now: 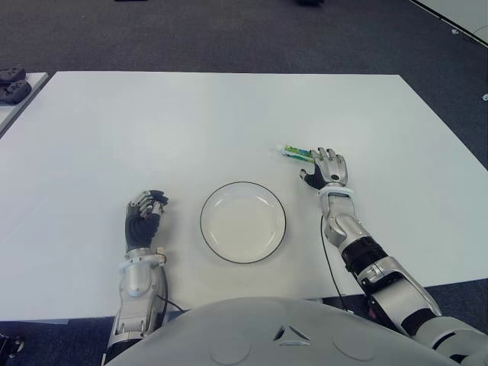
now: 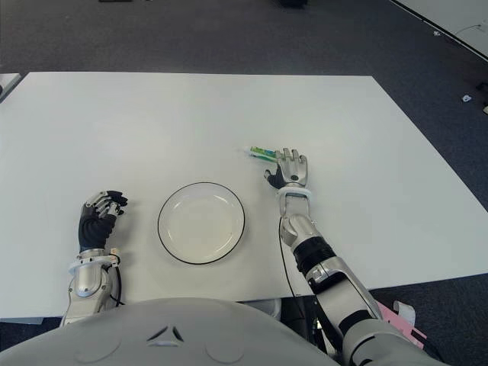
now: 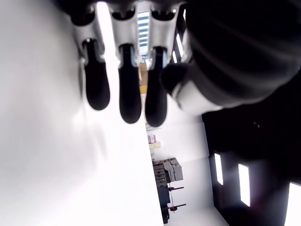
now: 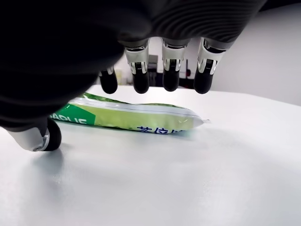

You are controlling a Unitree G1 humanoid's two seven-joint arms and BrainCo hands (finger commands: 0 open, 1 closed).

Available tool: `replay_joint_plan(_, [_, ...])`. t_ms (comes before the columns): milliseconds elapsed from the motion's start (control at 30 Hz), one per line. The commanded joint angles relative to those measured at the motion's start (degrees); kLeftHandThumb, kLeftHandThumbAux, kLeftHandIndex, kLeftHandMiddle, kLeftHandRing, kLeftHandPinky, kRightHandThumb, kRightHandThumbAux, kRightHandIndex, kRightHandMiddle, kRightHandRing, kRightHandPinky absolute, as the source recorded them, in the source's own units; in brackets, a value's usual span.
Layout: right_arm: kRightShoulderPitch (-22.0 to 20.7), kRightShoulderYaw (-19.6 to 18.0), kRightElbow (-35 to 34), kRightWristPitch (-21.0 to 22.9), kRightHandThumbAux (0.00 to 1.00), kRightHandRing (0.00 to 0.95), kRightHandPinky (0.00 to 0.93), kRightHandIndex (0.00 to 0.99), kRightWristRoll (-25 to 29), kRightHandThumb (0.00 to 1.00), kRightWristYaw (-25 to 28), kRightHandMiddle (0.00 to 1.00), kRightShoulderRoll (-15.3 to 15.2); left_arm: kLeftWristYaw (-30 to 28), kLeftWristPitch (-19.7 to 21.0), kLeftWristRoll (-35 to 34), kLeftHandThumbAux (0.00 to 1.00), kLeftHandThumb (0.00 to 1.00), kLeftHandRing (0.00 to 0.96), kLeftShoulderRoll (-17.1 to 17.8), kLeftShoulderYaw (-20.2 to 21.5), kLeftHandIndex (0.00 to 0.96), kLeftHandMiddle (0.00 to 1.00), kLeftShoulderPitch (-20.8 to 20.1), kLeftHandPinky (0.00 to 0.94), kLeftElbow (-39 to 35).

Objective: Put the toothpaste on the table into the plate.

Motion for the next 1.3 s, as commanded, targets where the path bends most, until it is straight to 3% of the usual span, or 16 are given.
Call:
replay_joint_plan(33, [-0.1,0.0,6.28,-4.9,0.275,0.0,0.0,0.0,2.79,0.504,-5.61,0.0,1.19,-0.02,1.09,0.34,0.718,0.718,0.486,-0.09,0.03,0.435,0.494,-0.26,0.493,1.3])
replay_joint_plan(433, [-3.29,0.62,13.9,-9.74,0.235,0.0,0.0,0.0,5.62,0.598,-11.63,0.0,1.86,0.28,2.74,0.7,0.718,0.718,0.483,-0.39,0.0,0.434,0.493,-0.18,0.491,0.38])
replay_joint_plan(633, [-4.84,1.21,16.43,-11.47,0.232,0.0,0.0,0.0,6.58,0.612,-11.5,0.0,1.83,0.36,3.24,0.95,0.718,0.718,0.479,-0.47,-0.13,0.433,0.491,-0.06,0.482,0.02])
replay_joint_plan(1067, [-15.1,3.94,34.45,-19.41,0.209,0.0,0.0,0.0,8.76,0.624,-7.1,0.0,4.24,0.17,3.24,1.29,0.718,0.718,0.473,-0.27,-0.23,0.433,0.488,0.02,0.473,-0.1])
replay_joint_plan(1300, [-17.52,5.63,39.18,-20.92,0.196,0.0,0.0,0.0,8.59,0.624,-5.98,0.0,5.0,0.03,3.49,1.19,0.719,0.718,0.469,-0.21,-0.16,0.433,0.488,0.36,0.466,-0.48])
